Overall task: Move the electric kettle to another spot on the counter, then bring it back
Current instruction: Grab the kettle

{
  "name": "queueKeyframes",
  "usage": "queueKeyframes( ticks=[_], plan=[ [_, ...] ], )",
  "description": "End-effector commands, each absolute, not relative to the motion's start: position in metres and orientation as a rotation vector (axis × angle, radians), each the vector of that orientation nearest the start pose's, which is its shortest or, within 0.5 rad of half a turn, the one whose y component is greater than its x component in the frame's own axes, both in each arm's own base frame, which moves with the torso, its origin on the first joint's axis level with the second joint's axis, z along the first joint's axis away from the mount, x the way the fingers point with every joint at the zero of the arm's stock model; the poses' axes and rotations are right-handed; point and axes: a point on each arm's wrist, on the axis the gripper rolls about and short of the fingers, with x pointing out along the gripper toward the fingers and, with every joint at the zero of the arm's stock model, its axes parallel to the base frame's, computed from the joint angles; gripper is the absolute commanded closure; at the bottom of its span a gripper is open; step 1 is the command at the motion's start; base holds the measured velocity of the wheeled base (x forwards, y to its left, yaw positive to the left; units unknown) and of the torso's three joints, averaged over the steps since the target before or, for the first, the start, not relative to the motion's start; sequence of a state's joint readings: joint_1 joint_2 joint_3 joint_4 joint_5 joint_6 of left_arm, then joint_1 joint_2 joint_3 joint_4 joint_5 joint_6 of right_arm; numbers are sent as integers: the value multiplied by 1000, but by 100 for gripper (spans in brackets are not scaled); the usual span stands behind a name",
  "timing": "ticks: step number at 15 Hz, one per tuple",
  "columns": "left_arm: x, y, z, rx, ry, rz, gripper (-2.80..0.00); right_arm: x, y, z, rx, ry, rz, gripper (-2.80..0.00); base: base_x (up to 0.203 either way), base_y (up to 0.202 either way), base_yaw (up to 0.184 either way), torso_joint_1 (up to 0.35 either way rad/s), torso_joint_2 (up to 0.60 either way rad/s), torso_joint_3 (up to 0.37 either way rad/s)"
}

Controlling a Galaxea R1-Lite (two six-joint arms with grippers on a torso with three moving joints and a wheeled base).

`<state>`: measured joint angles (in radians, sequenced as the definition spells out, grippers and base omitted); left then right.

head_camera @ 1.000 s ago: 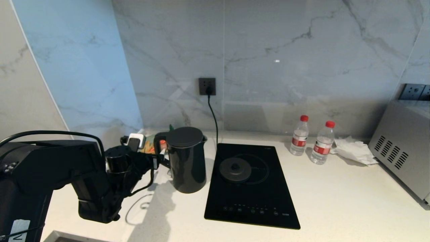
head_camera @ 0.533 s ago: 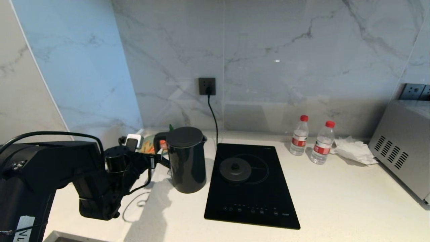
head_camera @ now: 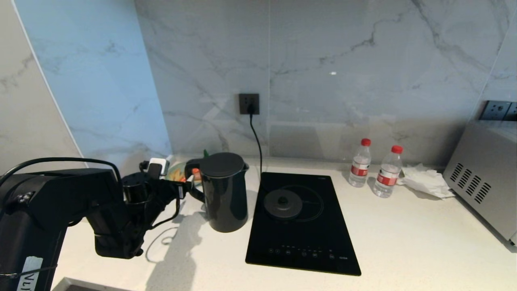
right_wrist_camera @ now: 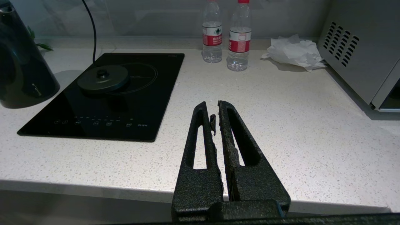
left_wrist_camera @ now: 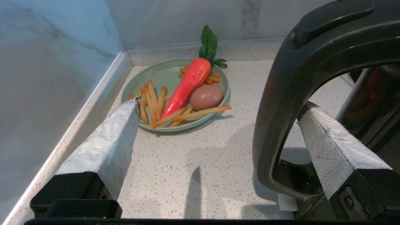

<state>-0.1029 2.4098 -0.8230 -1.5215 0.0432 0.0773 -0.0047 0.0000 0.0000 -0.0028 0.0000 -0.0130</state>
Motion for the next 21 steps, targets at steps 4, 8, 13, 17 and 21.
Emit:
queueKeyframes(
  ticks=[4,8,13,17,21],
  plan=[
    [403,-50,22,79,40,-78,-280,-23,0,76,-15,-5,-5,0,0,0,0,0,0,0],
    [410,-59,25,79,38,-92,-280,-23,0,76,-14,-3,-5,0,0,0,0,0,0,0],
    [415,-64,25,79,31,-89,-280,-23,0,76,-14,-3,-5,0,0,0,0,0,0,0],
    [418,-72,22,80,33,-103,-280,-23,0,76,-14,-3,-5,0,0,0,0,0,0,0],
    [420,-78,18,80,34,-115,-280,-23,0,76,-14,-3,-5,0,0,0,0,0,0,0]
  ],
)
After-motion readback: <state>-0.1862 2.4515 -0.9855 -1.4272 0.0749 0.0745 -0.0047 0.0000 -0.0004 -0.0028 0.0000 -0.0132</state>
